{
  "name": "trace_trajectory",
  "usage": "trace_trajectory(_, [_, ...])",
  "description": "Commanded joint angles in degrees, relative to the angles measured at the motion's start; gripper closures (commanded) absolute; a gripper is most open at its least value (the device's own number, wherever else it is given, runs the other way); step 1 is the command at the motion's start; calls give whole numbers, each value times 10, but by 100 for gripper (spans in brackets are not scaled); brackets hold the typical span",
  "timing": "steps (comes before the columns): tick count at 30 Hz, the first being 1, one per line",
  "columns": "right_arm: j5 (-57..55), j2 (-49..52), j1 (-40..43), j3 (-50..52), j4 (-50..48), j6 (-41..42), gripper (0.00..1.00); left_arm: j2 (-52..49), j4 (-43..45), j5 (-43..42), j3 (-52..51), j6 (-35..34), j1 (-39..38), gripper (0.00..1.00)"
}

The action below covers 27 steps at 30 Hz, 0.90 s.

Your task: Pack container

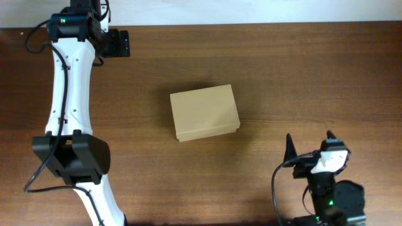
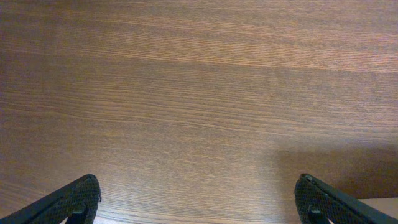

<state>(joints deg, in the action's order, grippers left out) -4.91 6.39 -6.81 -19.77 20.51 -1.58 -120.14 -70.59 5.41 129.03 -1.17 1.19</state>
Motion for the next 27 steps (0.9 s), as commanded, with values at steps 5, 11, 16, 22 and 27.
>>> trace_trajectory(5, [15, -59, 1, 75, -38, 12, 1, 0, 1, 4, 7, -2, 2, 0])
trace_trajectory(11, [28, -59, 1, 88, -38, 12, 1, 0, 1, 4, 7, -1, 2, 0])
trace_trajectory(16, [28, -59, 1, 105, -38, 12, 1, 0, 1, 4, 7, -1, 2, 1])
trace_trajectory(22, [30, -61, 1, 152, -51, 12, 1, 0, 1, 4, 7, -1, 2, 0])
trace_trajectory(27, [30, -61, 1, 154, -62, 12, 1, 0, 1, 4, 7, -2, 2, 0])
